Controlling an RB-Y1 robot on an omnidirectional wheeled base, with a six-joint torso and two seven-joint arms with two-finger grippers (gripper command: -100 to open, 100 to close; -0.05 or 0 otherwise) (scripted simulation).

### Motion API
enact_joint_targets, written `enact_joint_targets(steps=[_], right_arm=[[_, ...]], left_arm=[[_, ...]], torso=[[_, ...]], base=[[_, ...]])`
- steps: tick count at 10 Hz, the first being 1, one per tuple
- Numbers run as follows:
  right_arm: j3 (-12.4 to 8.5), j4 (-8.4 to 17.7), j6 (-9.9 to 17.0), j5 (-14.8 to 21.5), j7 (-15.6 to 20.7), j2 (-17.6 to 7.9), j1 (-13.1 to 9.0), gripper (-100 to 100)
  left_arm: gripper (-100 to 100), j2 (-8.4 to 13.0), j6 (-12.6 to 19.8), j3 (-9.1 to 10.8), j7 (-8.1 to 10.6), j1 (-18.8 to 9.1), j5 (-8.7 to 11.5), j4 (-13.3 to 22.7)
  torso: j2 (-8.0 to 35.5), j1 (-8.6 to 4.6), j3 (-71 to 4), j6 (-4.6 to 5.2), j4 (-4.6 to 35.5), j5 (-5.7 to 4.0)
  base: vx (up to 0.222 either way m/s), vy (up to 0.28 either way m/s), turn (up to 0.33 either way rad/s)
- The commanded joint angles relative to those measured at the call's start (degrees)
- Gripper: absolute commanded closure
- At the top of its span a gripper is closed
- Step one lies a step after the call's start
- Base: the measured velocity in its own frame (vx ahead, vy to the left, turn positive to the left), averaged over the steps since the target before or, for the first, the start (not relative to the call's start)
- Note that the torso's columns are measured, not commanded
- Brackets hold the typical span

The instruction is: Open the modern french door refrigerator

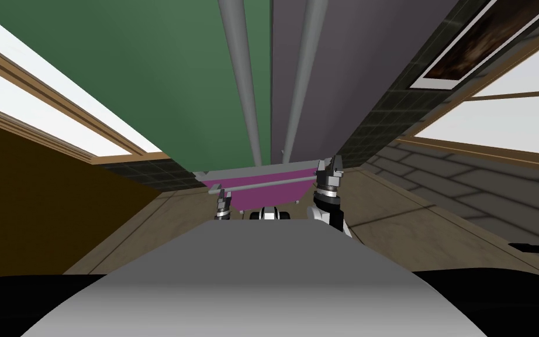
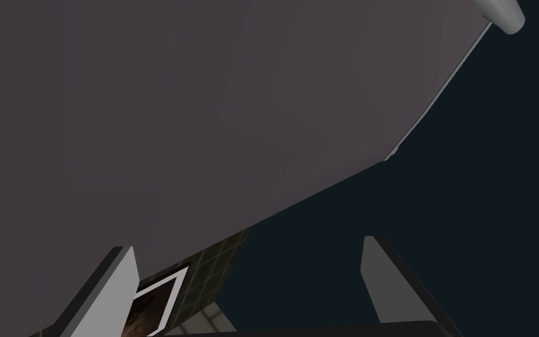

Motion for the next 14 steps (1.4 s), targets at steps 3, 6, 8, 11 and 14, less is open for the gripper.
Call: enact_joint_targets(steps=[3,6,8,11,14], right_arm=[[-0.01,0.0,0.0,0.0,0.0,-0.01,0.01,0],[-0.01,0.0,0.0,0.0,0.0,-0.01,0.0,0],[0.0,0.0,0.0,0.0,0.0,0.0,-0.01,0],[0.0,0.0,0.0,0.0,0.0,0.0,-0.02,0],[0.0,0.0,0.0,0.0,0.0,0.0,-0.02,0]], left_arm=[[100,-0.29,-0.77,-0.2,-0.15,0.57,-0.14,0.34],[100,-0.97,-2.45,-0.59,-0.56,0.92,-0.42,1.55],[100,-0.43,-1.45,-0.64,-1.44,-3.46,0.41,5.28],[100,-0.12,-0.8,-0.61,-1.85,-7.99,0.85,8.42],[100,0.48,0.5,-0.57,-2.66,-13.97,1.73,12.93]], torso=[[-0.04,0.12,-0.06,-0.02,0.03,-0.01],[0.01,0.1,0.04,-0.04,-0.04,0.05],[0.06,0.02,0.04,0.02,-0.02,0.03],[-0.13,0.19,-0.05,-0.08,-0.09,0.08],[-0.14,0.24,-0.06,-0.03,-0.21,0.17]], base=[[0.0,0.006,-0.006],[-0.001,0.026,-0.003],[-0.143,-0.014,0.025],[-0.144,-0.014,0.019],[-0.147,0.002,0.016]])
